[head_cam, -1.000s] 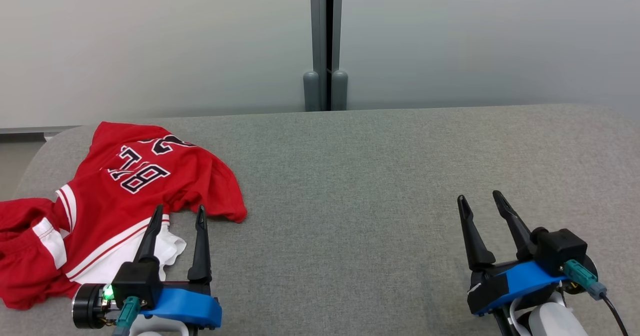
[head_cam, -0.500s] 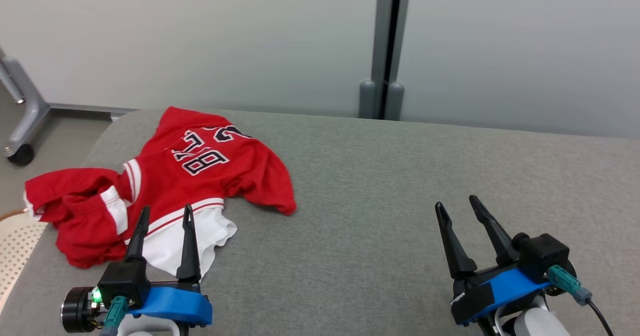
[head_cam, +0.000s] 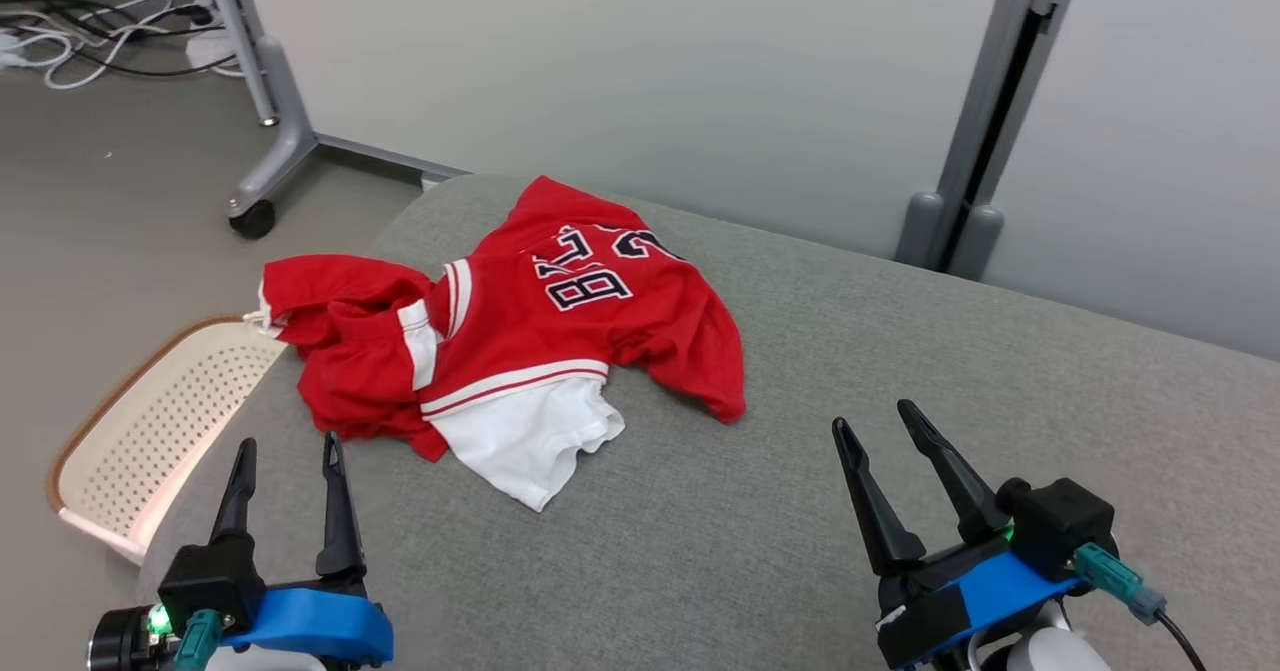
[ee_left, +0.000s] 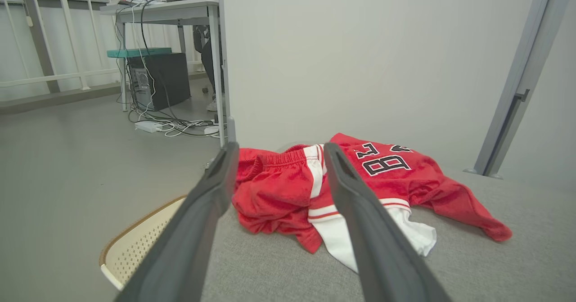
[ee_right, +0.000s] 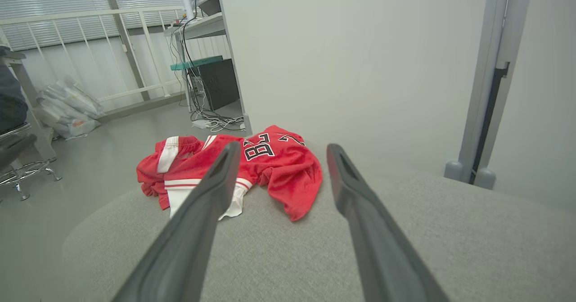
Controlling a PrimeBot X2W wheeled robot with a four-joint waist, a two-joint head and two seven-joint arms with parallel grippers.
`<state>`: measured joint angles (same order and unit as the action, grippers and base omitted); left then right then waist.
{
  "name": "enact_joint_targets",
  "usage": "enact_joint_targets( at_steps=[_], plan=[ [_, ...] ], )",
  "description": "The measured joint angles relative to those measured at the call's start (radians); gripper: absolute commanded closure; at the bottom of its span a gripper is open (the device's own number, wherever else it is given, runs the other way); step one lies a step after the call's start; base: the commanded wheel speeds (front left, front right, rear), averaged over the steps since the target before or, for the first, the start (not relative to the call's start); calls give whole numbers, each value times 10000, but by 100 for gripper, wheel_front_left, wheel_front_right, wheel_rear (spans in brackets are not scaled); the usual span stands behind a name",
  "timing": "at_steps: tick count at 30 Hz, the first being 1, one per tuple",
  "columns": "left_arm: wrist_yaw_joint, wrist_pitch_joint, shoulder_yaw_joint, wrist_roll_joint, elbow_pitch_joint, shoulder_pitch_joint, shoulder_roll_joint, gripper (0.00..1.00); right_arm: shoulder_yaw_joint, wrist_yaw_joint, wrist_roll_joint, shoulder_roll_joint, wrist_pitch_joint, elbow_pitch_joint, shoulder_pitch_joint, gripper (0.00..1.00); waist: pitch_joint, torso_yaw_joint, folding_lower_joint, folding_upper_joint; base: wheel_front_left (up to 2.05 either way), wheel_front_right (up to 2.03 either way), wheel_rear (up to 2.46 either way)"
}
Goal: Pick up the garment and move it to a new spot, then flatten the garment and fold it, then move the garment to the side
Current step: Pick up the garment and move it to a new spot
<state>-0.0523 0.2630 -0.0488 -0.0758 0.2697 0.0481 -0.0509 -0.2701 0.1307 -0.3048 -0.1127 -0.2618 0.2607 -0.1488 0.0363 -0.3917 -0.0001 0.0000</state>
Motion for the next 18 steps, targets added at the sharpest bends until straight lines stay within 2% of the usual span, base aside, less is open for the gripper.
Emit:
enact_joint_targets(
  at_steps=[4, 8, 15, 18],
  plan=[
    [-23, 0, -82, 58, 35, -24, -2, 0, -92, 0, -75, -17, -2, -6, 0, 0, -44, -399, 0, 0, 0, 0, 0],
    [-186, 0, -150, -36, 130, -23, 0, 0, -138, 0, -111, -19, 0, -10, -4, 0, -89, -492, 2, 1, 0, 0, 0],
    [-309, -40, -305, -245, 585, 237, -77, 0, -219, 0, -163, -13, 0, -138, -20, 0, -167, -131, 1, 0, 0, 0, 0],
    [-447, -708, -441, -681, 642, 774, -299, 0, -209, 0, -165, -27, 0, -178, -15, 0, -205, 85, 1, 0, 0, 0, 0]
  ],
)
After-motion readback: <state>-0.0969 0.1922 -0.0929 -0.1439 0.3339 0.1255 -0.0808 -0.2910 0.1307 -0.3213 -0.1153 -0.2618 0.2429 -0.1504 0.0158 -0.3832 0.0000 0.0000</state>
